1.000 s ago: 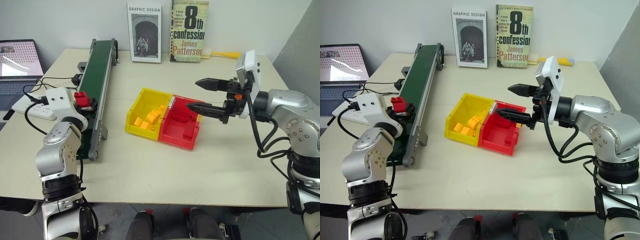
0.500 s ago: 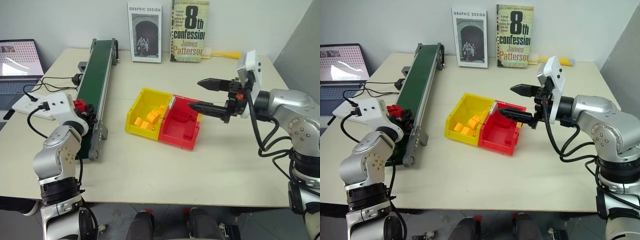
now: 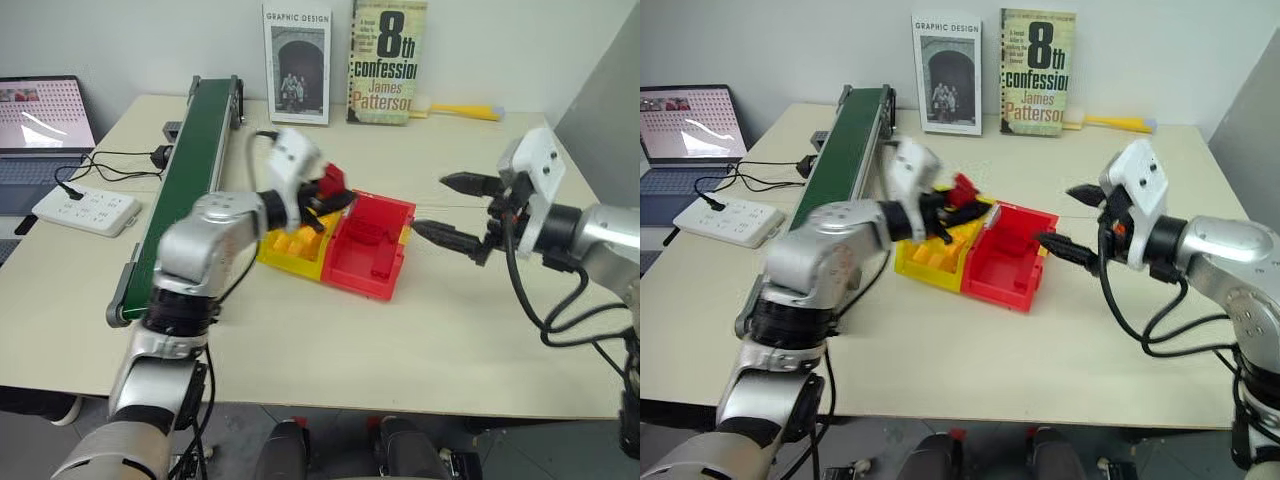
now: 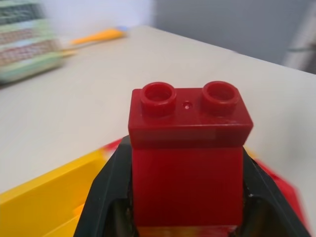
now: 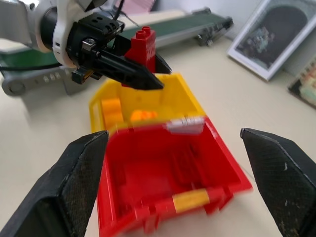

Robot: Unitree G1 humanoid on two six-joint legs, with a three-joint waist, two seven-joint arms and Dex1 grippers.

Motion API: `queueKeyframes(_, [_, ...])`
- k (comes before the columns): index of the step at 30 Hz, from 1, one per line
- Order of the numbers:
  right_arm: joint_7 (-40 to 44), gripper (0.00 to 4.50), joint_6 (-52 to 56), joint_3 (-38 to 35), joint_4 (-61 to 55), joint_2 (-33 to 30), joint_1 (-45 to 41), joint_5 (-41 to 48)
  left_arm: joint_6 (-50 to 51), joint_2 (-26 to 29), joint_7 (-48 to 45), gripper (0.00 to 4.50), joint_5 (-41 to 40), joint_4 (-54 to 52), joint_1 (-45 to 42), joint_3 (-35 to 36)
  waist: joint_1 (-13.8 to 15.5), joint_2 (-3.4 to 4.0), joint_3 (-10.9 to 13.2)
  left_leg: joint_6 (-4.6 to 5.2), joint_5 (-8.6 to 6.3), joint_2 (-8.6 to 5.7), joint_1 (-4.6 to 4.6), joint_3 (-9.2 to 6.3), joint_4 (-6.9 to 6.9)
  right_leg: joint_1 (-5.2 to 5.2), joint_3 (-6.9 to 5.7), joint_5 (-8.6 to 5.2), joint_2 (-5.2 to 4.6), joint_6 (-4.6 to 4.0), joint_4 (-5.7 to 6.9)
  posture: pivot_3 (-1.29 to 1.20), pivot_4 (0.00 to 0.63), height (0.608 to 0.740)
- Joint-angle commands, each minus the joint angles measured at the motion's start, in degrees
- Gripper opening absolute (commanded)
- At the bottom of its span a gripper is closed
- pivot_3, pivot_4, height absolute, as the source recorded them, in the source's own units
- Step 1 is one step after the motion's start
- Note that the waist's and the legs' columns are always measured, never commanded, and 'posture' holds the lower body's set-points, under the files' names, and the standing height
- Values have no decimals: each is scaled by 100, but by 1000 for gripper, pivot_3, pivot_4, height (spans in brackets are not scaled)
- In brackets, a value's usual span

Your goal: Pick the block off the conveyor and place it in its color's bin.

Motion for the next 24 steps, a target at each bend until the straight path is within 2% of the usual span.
queueKeyframes(1, [-416,4500,183,-360,-586,-21,266,75,-903,-307,-568,1527,498,833,-339,-477,-43,0,0,0,0,0,2,3,1,0,1,0,2,0,4,0,150,740])
queueKeyframes(4, [-611,4500,302,-400,-834,30,368,213,-1308,-447,-864,1527,717,1273,-436,-600,-112,1,0,3,0,1,6,13,1,0,10,0,9,0,9,0,150,740])
queueKeyframes(6, [-833,4500,453,-504,-1032,143,447,332,-1637,-554,-1041,2235,900,1717,-559,-690,-112,0,0,4,0,2,6,14,-1,-2,14,0,12,0,8,0,150,740])
queueKeyframes(11, [-1149,4500,643,-642,-1216,287,516,563,-1852,-608,-1343,3187,997,2028,-714,-580,-93,0,0,4,-1,0,0,12,0,-2,10,0,12,0,4,0,150,740])
queueKeyframes(18, [-810,4500,260,-444,-774,20,506,385,-1570,458,-1631,4438,954,1519,-595,-45,-128,2,1,5,-1,7,8,11,-2,-4,14,0,19,0,10,0,150,740])
queueKeyframes(19, [-727,4500,177,-415,-707,-40,520,355,-1493,584,-1637,4438,921,1435,-556,30,-110,2,1,5,-1,8,8,8,-2,-4,11,-1,19,0,10,0,150,740])
queueKeyframes(21, [-277,4500,-87,-295,-407,-244,508,283,-1185,1274,-1905,4438,756,946,-296,370,-106,3,2,5,-1,7,3,5,-2,-4,7,-1,19,0,8,0,150,740])
queueKeyframes(24, [194,4500,-448,-150,4,-449,491,164,-691,1947,-2217,4438,429,316,38,718,-143,5,3,5,-1,12,5,4,-3,-6,18,-1,17,0,4,0,150,740])
